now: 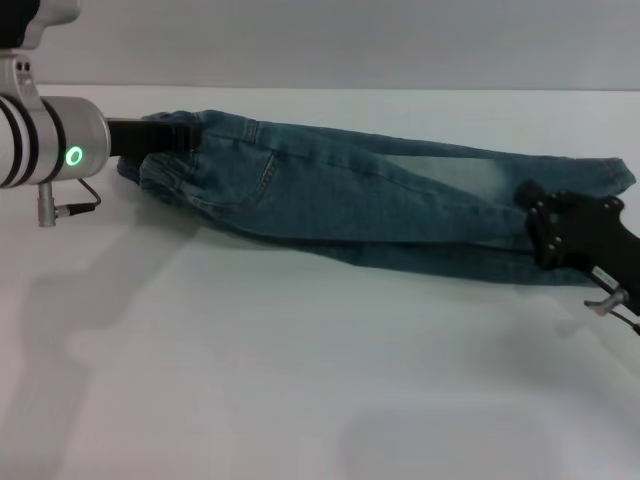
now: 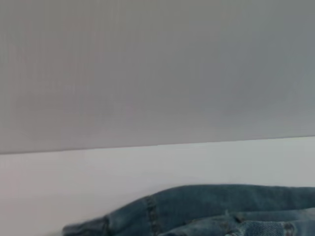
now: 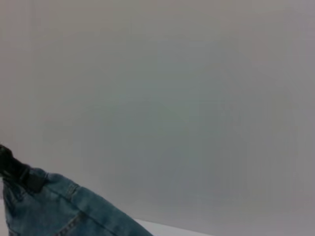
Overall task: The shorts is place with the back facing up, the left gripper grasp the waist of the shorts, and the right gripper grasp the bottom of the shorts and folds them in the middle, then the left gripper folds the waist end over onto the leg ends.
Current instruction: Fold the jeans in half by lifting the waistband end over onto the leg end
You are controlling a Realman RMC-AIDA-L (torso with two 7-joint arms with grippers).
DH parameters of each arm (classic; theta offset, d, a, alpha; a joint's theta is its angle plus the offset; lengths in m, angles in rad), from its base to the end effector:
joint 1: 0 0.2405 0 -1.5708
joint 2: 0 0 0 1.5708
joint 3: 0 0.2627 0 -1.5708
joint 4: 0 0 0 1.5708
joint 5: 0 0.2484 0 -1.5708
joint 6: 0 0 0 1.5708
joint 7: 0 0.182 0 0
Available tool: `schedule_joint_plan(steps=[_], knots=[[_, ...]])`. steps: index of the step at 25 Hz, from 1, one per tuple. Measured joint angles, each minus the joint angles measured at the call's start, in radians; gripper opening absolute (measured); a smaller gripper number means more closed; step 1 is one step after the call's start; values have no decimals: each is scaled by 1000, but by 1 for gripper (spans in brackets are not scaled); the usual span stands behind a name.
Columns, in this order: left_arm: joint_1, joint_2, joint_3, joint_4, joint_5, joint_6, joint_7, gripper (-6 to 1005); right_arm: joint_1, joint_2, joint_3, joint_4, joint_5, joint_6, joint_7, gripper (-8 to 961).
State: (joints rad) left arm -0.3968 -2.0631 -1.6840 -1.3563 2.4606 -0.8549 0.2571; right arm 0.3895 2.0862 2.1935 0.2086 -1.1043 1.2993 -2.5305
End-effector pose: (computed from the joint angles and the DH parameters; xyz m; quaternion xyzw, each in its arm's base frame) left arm -0.2080 0.4605 -0.0121 -0.8066 -0.4473 -0.0962 0.3743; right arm 0.3338 0.3575 -0.0645 -0.8289 0.1945 0.3311 0.4067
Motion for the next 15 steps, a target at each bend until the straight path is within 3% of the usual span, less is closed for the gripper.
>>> schedule_joint_plan(steps=[15], knots=[[20,1,39,-157,48,-62,-56,58,72,2,8,-46,76,-51,-31,-1]])
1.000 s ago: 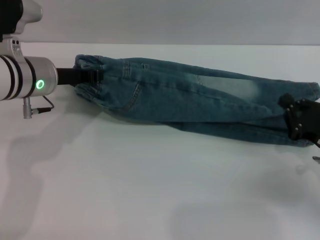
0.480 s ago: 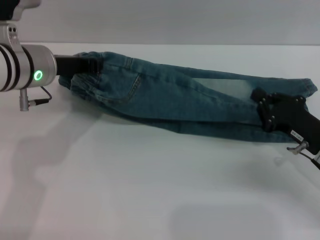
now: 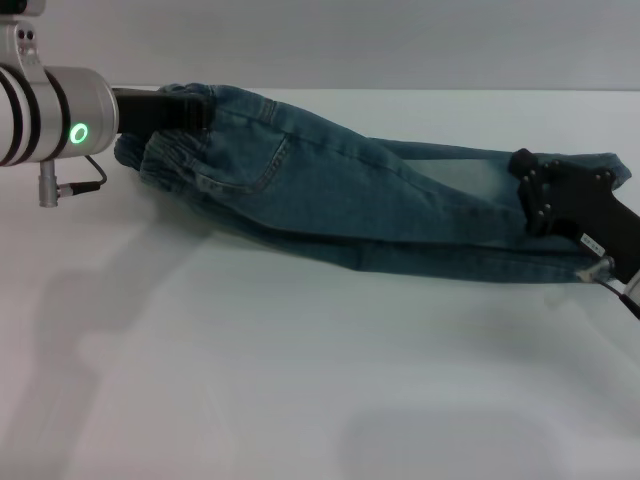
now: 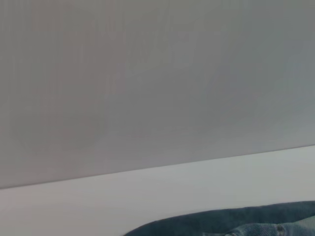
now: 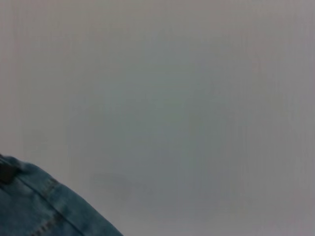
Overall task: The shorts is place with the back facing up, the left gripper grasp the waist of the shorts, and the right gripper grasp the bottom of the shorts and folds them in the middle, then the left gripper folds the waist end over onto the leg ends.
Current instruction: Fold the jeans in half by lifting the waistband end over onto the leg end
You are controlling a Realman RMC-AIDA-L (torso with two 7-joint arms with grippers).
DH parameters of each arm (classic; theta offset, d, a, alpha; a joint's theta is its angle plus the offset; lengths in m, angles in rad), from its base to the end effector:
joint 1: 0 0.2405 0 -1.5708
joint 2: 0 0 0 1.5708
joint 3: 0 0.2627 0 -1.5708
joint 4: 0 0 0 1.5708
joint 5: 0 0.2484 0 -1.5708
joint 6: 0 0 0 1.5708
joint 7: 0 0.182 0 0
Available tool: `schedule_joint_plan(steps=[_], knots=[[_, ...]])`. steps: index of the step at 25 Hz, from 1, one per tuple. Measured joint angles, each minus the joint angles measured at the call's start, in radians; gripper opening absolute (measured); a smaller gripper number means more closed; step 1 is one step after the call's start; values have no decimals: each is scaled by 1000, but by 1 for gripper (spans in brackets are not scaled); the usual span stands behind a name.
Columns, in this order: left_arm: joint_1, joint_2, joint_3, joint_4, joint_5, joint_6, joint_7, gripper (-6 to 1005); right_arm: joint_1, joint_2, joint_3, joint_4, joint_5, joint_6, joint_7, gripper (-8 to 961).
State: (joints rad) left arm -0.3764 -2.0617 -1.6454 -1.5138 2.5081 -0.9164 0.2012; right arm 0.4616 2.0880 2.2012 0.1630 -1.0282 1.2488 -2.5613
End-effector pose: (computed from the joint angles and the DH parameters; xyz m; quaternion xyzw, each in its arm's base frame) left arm -0.1703 0.4516 0.0002 -0.8215 -0.4142 -0.1035 0.3780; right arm 0.3229 0.3821 -0.0648 -0.8161 0.1992 0.3343 0.4272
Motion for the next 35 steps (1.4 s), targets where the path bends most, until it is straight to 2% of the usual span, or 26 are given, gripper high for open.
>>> schedule_joint_plan(steps=[9,17,18,31,35], knots=[[20,0,61,-124,11,-41,-37,58,100,3,-4,-72,2,-150,-1,0],[25,1,88,-180,9,-51,-50,58,144,3,-6,-105,2,-179,6,0],[23,-1,122,-226,4,-55,-55,58,154,3,-6,-115,2,-181,7,0],[-9,-3,174,-277,-7,-45,-66,59,254,4,-10,-191,-8,-239,56,0],[-25,-3,187,-278,-15,-27,-62,58,289,4,-54,-195,-16,-288,125,0]])
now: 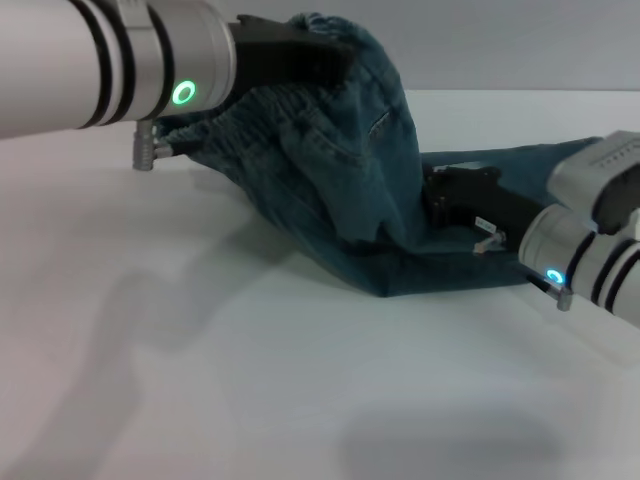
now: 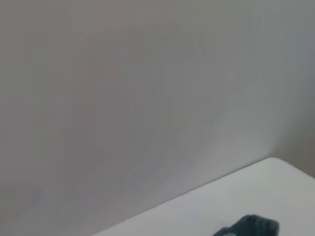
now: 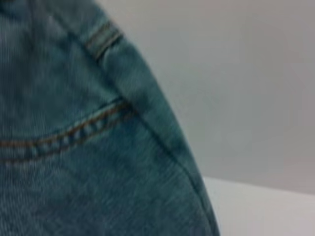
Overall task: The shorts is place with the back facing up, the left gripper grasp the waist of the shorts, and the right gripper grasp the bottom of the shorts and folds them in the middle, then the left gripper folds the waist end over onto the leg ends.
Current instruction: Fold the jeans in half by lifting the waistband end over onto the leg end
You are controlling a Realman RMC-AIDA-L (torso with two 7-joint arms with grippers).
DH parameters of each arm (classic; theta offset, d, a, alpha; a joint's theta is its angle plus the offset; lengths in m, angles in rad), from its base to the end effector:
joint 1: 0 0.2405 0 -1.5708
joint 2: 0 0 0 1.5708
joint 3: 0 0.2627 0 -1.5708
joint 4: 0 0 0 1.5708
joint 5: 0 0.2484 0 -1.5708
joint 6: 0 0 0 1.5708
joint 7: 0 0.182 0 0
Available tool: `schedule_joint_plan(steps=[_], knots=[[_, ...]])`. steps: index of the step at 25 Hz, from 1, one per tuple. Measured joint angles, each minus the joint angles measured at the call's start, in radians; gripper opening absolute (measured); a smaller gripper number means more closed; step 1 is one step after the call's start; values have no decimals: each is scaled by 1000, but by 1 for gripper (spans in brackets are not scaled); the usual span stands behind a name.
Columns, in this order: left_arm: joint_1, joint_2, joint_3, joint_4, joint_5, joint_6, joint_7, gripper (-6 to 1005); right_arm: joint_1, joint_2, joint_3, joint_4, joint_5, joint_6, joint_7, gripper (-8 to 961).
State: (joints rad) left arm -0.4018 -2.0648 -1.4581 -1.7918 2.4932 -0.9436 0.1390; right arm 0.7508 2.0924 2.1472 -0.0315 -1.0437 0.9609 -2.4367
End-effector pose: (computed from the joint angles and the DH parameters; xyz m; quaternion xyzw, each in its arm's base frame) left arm -0.0450 0.4102 -0.0162 -0.8834 -0.2961 -0.1637 0.3243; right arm 0.2803 0.4309 -0.1307 -0.8572 0.2746 0.2610 0.3488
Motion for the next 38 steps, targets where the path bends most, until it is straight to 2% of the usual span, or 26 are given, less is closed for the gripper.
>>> schedule_joint_plan(steps=[11,22,25,32,35,38], knots=[[-42,1,42,7,-9,36,7,59,65,0,-161,6,-5,-27,163,0],[-57,2,62,13,-10,50,8,59,66,0,-249,48,-4,-23,243,0],[-48,3,61,12,-10,53,9,58,26,0,-250,70,40,-13,244,-1],[-32,6,56,3,-11,53,20,58,-195,-5,-243,265,110,-19,241,-1],[-35,6,56,-4,-13,54,22,58,-213,-9,-247,274,143,-45,241,0],[-43,4,61,-7,-37,59,41,58,-185,-7,-261,251,146,-82,241,-1]])
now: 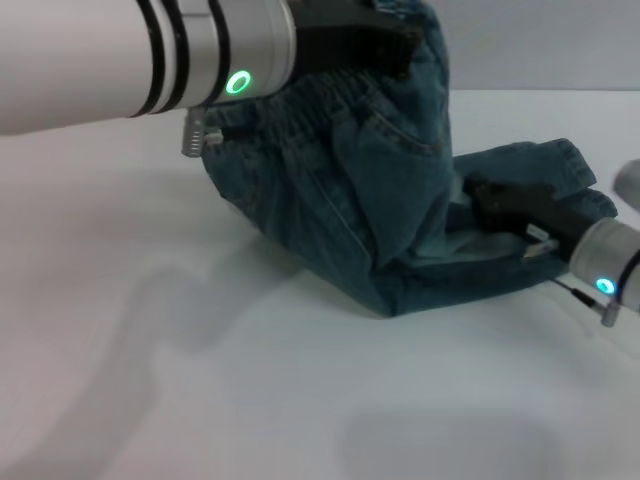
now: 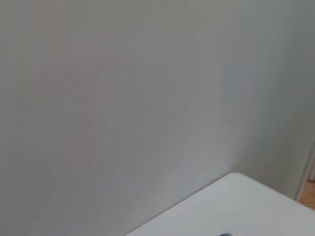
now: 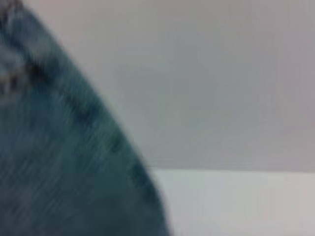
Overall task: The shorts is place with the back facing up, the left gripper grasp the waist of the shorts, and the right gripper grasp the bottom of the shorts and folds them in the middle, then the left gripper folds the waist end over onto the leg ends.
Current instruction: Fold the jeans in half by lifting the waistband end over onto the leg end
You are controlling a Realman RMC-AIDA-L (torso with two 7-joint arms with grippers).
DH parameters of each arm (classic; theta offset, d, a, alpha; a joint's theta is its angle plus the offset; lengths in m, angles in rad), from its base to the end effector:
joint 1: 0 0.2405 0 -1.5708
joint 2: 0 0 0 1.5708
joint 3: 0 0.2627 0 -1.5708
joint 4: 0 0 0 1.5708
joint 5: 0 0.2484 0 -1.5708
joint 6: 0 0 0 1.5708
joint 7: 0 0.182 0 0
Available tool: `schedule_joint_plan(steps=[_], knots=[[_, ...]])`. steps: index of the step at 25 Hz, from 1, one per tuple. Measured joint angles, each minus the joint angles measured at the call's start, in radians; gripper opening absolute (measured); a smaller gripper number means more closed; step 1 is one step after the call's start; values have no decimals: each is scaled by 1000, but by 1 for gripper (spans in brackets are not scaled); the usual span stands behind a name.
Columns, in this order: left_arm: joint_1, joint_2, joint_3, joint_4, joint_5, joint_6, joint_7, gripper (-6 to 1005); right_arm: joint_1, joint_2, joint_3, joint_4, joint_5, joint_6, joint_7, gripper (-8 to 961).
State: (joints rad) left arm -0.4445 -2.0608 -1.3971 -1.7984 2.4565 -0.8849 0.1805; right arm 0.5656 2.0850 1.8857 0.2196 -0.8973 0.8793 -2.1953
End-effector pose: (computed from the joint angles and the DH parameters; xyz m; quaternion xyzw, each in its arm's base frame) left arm -0.0096 0.4009 -0.0297 -0.9030 -0.2418 -0.1867 0.3021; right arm 0.3164 0.4266 -0.1006 -0.8238 0.3405 0.2661 0.3669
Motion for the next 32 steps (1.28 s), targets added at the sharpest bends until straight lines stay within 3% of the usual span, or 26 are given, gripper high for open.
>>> schedule_joint_plan(steps=[6,12,17,21,23,28,32], knots=[[-7,-3,2,-1,-45,11,30,58,108,7,-81,-80,2,-38,3,0],[-12,-2,13,2,-50,35,36,59,154,7,-189,-45,5,-37,104,-1],[-22,-3,25,18,-84,57,67,59,169,7,-429,24,172,-74,135,-2],[-21,-2,28,30,-101,63,80,58,154,7,-710,155,373,-223,131,-1],[-18,-1,29,35,-101,63,81,58,147,7,-779,194,412,-272,128,-1],[0,1,24,31,-102,63,81,57,82,1,-750,217,436,-287,127,-1],[4,1,22,36,-103,63,81,57,9,-4,-652,212,443,-295,79,-1]])
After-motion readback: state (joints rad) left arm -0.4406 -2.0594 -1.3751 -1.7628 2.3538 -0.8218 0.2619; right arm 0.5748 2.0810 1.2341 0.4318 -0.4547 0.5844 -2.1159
